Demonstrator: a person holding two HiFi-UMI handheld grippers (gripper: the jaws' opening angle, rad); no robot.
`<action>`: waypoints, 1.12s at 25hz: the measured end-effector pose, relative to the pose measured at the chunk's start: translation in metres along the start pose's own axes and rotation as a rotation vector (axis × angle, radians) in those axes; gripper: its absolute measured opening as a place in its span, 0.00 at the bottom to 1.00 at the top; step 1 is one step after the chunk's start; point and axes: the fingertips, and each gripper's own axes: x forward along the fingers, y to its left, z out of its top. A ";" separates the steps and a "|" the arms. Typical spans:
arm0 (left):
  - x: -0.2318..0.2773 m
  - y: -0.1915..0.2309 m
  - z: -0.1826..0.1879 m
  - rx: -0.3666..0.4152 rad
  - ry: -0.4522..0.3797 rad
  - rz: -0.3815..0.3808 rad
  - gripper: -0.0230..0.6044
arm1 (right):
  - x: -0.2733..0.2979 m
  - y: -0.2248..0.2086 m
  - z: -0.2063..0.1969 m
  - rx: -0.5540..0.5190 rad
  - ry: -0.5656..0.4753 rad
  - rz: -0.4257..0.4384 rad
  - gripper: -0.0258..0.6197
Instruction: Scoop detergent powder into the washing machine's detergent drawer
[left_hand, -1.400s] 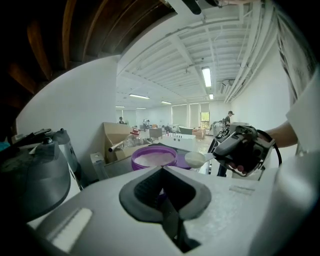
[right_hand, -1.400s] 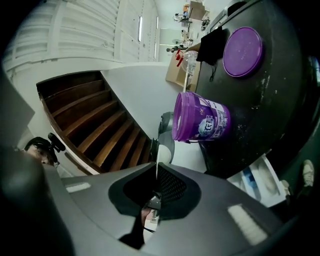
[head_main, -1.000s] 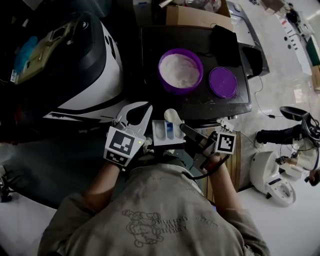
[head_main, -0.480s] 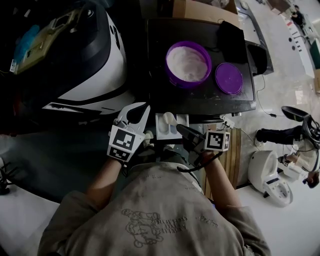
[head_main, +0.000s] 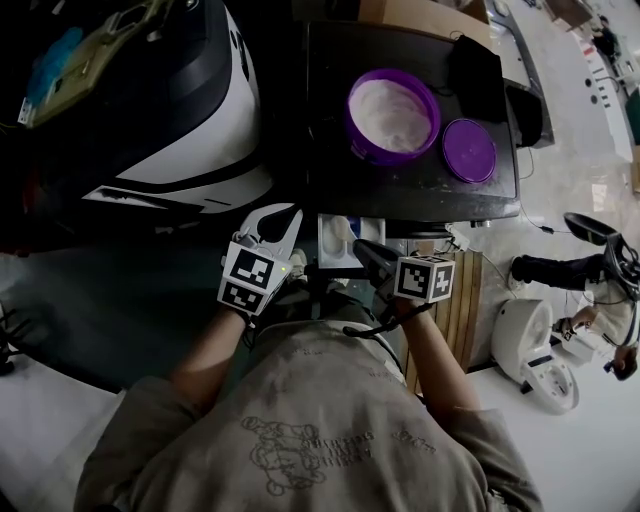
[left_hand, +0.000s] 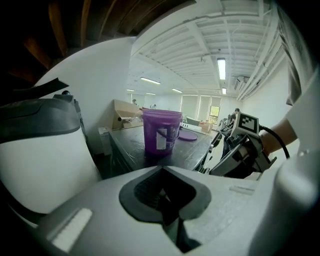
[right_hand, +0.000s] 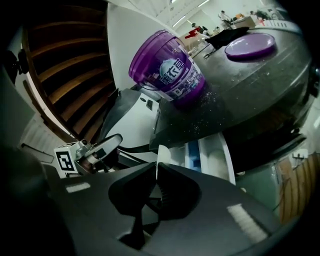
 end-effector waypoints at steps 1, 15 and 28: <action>0.000 0.000 -0.003 -0.002 0.006 -0.001 0.04 | 0.001 -0.001 0.000 -0.018 0.003 -0.018 0.09; 0.007 -0.007 -0.039 -0.096 0.071 -0.039 0.04 | 0.014 -0.004 -0.003 -0.359 0.096 -0.233 0.09; 0.008 -0.013 -0.061 -0.143 0.130 -0.067 0.04 | 0.020 -0.007 -0.008 -0.654 0.234 -0.397 0.09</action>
